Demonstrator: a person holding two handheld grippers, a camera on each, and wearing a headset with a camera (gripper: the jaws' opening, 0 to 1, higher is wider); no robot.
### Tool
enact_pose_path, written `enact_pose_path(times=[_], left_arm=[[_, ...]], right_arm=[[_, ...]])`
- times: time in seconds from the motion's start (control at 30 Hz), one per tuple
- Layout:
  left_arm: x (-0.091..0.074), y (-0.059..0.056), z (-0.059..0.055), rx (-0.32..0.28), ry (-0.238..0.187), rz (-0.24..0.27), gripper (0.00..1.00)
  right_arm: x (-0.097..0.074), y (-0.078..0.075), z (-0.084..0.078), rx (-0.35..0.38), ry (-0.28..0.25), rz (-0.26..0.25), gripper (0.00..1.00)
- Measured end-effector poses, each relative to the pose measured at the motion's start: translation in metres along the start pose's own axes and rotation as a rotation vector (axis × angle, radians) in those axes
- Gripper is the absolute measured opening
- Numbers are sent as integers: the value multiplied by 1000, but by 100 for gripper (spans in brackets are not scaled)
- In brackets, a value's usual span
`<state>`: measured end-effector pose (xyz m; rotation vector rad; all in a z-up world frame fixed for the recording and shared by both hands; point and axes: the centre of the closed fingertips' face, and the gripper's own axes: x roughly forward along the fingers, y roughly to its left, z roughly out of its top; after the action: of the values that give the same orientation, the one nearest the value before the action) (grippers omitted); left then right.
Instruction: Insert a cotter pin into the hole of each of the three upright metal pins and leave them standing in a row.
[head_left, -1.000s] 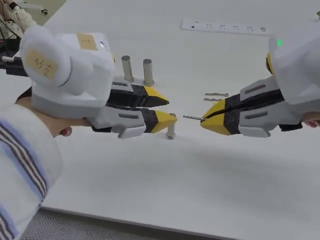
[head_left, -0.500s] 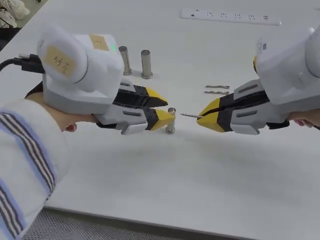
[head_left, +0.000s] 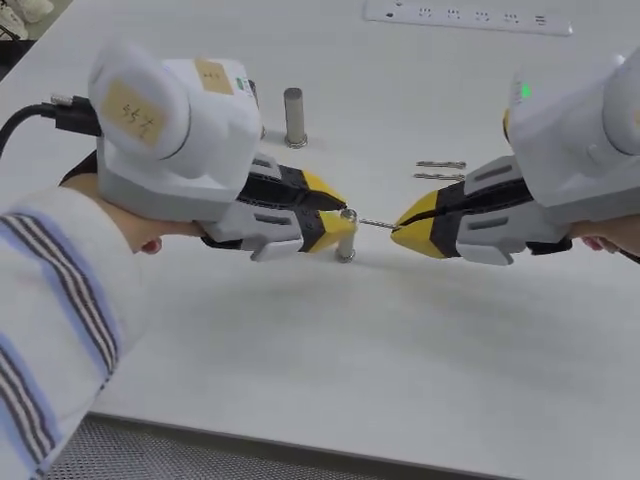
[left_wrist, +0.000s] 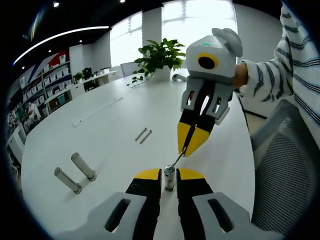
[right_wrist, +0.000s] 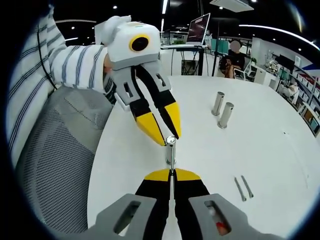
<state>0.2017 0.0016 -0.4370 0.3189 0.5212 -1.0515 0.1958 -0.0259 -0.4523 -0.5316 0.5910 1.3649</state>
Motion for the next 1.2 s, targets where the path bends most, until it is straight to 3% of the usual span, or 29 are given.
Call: enact_pose_path(times=[0.5,0.9,1.2], left_arm=[[-2,-1,-2,1,13,-4,5],[-2,-3,-2,3,16,-4,5],[-1,-4,0,6,18,0,5]], right_arm=[[1,5,7,-10,-9,-4,0],[11,5,15,-14,-18,0,0],[19,7,21,-59,-18,5,0]])
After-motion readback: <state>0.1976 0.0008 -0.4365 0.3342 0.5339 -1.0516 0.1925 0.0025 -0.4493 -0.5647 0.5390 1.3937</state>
